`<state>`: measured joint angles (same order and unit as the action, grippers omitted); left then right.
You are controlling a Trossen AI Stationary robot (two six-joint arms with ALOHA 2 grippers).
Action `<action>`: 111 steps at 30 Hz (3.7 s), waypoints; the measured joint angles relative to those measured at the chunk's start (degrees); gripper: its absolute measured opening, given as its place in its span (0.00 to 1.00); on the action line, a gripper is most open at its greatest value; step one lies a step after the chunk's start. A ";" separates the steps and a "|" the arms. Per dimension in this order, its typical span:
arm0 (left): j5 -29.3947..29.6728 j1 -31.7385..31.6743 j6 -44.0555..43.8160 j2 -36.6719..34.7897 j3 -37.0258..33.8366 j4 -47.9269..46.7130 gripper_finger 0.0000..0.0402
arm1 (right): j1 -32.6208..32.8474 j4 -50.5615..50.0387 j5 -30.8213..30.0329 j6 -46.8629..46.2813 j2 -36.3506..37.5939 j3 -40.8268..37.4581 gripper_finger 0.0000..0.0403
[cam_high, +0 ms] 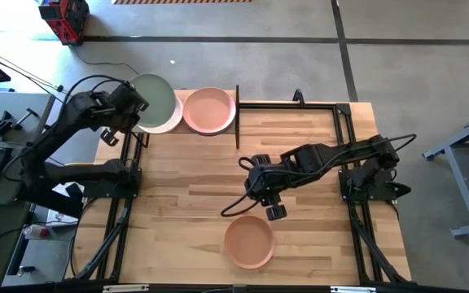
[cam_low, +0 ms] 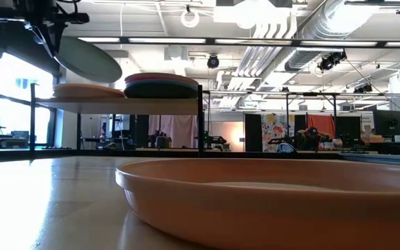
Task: Place and stack plates onto a shelf
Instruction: Stack the light blue plate on top of the white plate on the shelf
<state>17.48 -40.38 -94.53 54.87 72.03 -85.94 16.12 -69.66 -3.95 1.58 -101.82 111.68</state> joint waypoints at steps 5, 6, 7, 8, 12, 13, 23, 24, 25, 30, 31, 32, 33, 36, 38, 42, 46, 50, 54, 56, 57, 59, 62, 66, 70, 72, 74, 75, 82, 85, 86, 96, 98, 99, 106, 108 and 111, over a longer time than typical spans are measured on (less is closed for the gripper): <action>-3.79 -4.80 3.06 0.17 -0.04 0.89 0.01 | 0.02 -0.03 0.01 -0.28 0.00 0.00 0.34; -4.57 -5.85 4.69 0.17 -0.07 1.38 0.01 | 0.02 -0.01 0.01 -0.28 0.00 0.00 0.34; -5.50 -6.90 6.34 0.15 -0.07 1.85 0.01 | 0.02 -0.01 0.01 -0.28 0.00 0.00 0.34; -6.63 -8.07 7.94 0.21 -0.07 2.03 0.01 | 0.02 -0.01 0.01 -0.27 0.00 0.00 0.34; -11.84 -12.56 12.84 0.80 -0.07 2.02 0.01 | 0.02 0.27 0.01 -0.26 0.00 0.00 0.34; -12.47 -13.40 13.85 1.04 -0.07 2.00 0.01 | 0.02 0.59 0.01 -0.26 0.00 0.00 0.34; -13.36 -17.15 19.58 4.09 -0.09 2.02 0.01 | 0.04 0.88 0.01 -1.46 -0.02 -0.02 0.34; -13.81 -17.64 20.09 4.41 -0.09 2.02 0.01 | 0.02 0.88 0.01 -1.59 -0.02 -0.02 0.34; -14.22 -18.08 20.78 4.76 -0.09 2.02 0.01 | 0.04 0.88 0.01 -1.59 -0.02 -0.02 0.34; -14.40 -19.30 24.41 6.29 -0.09 2.02 0.01 | 0.04 0.86 0.03 -1.71 -0.02 -0.02 0.34; -14.67 -19.30 25.16 6.63 -0.09 2.04 0.01 | 0.04 0.87 0.03 -1.70 -0.02 -0.02 0.34; -15.03 -19.30 25.90 6.88 -0.09 2.04 0.01 | 0.04 0.86 0.03 -1.70 -0.02 -0.04 0.34; -15.36 -19.29 26.42 7.09 -0.09 2.04 0.01 | 0.04 0.86 0.03 -1.68 -0.02 -0.04 0.34; -15.46 -19.30 27.28 7.46 -0.09 2.02 0.01 | 0.04 0.86 0.03 -1.66 -0.02 -0.04 0.34; -15.45 -19.30 27.31 7.65 -0.09 2.02 0.01 | 0.04 0.86 0.03 -1.65 -0.02 -0.04 0.34; -15.58 -19.30 28.37 7.63 -0.09 2.00 0.01 | 0.04 0.86 0.03 -1.65 -0.02 -0.04 0.34; -16.49 -19.29 31.00 7.63 -0.09 2.02 0.04 | 0.04 0.85 0.03 -1.74 -0.02 -0.04 0.34; -16.59 -19.30 32.51 7.63 -0.09 2.02 0.10 | 0.04 0.86 0.05 -1.76 -0.02 -0.04 0.34; -15.52 -19.30 32.72 7.63 -0.09 2.00 0.16 | 0.04 0.84 0.05 -1.79 -0.02 -0.04 0.34; -15.47 -19.30 32.70 7.63 -0.09 1.98 0.19 | 0.04 0.84 0.05 -1.79 -0.02 -0.04 0.34; -15.48 -19.30 32.71 7.63 -0.09 2.00 0.20 | 0.04 0.86 0.05 -1.79 -0.02 -0.04 0.34; -15.48 -19.30 33.12 7.63 -0.09 2.00 0.22 | 0.04 0.84 0.05 -1.79 -0.02 -0.04 0.34; -15.68 -19.30 35.33 7.63 -0.09 1.89 0.23 | 0.04 0.84 0.05 -1.81 -0.02 -0.04 0.34; -18.72 -19.30 38.72 7.63 -0.09 1.82 0.23 | 0.04 0.84 0.05 -1.81 -0.02 -0.04 0.34; -19.70 -19.29 43.90 7.63 -0.09 1.13 0.22 | 0.04 0.84 0.05 -1.81 -0.02 -0.04 0.34; -18.44 -19.27 45.13 7.77 -0.09 -1.04 0.22 | 0.04 0.86 0.05 -1.81 -0.02 -0.04 0.34; -17.04 -19.27 45.18 8.25 -0.09 -3.64 0.22 | 0.04 0.86 0.05 -1.81 -0.02 -0.04 0.34; -16.19 -19.27 45.20 8.48 -0.09 -4.32 0.22 | 0.04 0.86 0.05 -1.82 -0.02 -0.04 0.34; -14.21 -19.27 45.18 9.55 -0.04 -2.51 0.22 | 0.04 0.88 0.05 -1.85 -0.02 -0.04 0.34; -13.79 -19.27 45.23 10.74 -0.04 -3.23 0.22 | 0.04 0.88 0.05 -3.38 -0.02 -0.04 0.34; -13.54 -19.24 45.23 11.16 -0.04 -3.20 0.22 | 0.04 0.88 0.05 -4.13 -0.02 -0.04 0.34; -13.08 -19.19 46.24 14.72 -0.04 -3.38 0.22 | 0.04 0.88 0.05 -4.39 -0.02 -0.04 0.34; -12.68 -19.19 46.26 15.20 -0.04 -3.40 0.22 | 0.04 0.89 0.05 -4.62 -0.02 -0.04 0.34; -12.57 -19.19 46.28 15.51 -0.04 -3.40 0.22 | 0.04 0.90 0.05 -4.73 -0.02 -0.04 0.34; -12.35 -19.19 48.85 18.44 0.07 -3.55 0.22 | 0.04 0.91 0.03 -4.78 -0.02 -0.04 0.34; -12.44 -19.19 49.96 19.15 -0.11 -3.55 0.22 | 0.04 0.91 0.03 -4.78 -0.02 -0.04 0.34; -12.38 -19.19 51.46 18.85 -0.11 -3.67 0.22 | 0.04 0.93 0.03 -4.72 -0.02 -0.04 0.34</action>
<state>5.10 -59.57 -43.07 73.72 71.92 -89.61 16.16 -68.73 -3.92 -3.14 -101.84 111.63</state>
